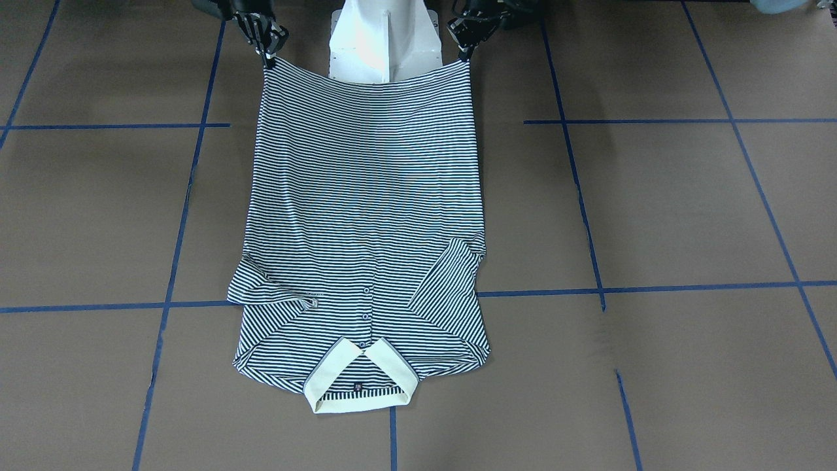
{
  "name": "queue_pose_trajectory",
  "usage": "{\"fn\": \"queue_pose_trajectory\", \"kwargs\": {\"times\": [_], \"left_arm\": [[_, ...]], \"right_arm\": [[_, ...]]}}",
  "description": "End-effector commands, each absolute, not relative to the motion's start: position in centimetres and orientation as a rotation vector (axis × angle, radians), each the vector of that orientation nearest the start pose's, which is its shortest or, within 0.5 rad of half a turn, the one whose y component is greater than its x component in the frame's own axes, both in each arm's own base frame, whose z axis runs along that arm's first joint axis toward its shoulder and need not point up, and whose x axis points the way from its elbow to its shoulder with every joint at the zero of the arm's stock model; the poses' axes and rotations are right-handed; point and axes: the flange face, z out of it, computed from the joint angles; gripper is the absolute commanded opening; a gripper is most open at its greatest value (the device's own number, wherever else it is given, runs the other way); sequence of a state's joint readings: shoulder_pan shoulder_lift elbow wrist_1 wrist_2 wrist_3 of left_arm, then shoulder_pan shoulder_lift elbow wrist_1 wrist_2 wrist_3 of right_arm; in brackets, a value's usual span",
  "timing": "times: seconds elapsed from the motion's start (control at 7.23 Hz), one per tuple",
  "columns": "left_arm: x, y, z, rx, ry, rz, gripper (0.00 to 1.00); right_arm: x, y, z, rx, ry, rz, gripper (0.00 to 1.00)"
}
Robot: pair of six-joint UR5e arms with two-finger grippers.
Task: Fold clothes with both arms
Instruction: 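Lift the hem with both grippers and fold it toward the collar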
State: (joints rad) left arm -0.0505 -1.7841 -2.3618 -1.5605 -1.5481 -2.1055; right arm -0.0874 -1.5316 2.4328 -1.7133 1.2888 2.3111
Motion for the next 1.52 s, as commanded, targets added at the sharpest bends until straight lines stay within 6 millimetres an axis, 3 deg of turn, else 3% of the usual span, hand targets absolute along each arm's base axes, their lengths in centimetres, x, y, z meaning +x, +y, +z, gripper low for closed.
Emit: {"fn": "queue_pose_trajectory", "kwargs": {"times": [0.0,0.14,0.28,0.41,0.69,0.83,0.97,1.11,1.24,1.38], "left_arm": [[43.3,-21.6,20.5,-0.117,1.019,-0.584,0.0],[43.8,-27.4,20.1,-0.006,1.007,-0.588,0.0],[44.2,-33.3,19.9,0.082,0.985,-0.609,0.0],[44.2,-37.7,20.2,0.14,0.965,-0.634,0.0],[44.0,-45.9,23.7,0.224,1.005,-0.705,0.0],[45.9,-49.1,24.5,0.261,1.012,-0.692,0.0],[46.2,-51.9,25.4,0.282,1.006,-0.712,0.0],[46.9,-53.6,26.3,0.304,1.002,-0.702,0.0],[48.6,-55.0,27.7,0.318,0.971,-0.677,0.0],[49.3,-55.5,28.1,0.32,0.974,-0.677,0.0]], "right_arm": [[-39.5,-17.3,27.4,-0.015,-0.837,0.829,0.0],[-39.7,-20.2,26.0,0.03,-0.867,0.83,0.0],[-41.1,-25.0,25.4,0.112,-0.858,0.822,0.0],[-42.9,-31.0,25.2,0.14,-0.815,0.816,0.0],[-41.8,-41.3,27.7,0.215,-0.693,0.778,0.0],[-41.3,-45.6,28.9,0.236,-0.632,0.773,0.0],[-41.7,-50.8,30.2,0.258,-0.593,0.779,0.0],[-43.2,-54.6,32.4,0.285,-0.606,0.773,0.0],[-44.6,-56.6,33.4,0.296,-0.63,0.781,0.0],[-45.8,-57.7,32.6,0.298,-0.637,0.781,0.0]]}}
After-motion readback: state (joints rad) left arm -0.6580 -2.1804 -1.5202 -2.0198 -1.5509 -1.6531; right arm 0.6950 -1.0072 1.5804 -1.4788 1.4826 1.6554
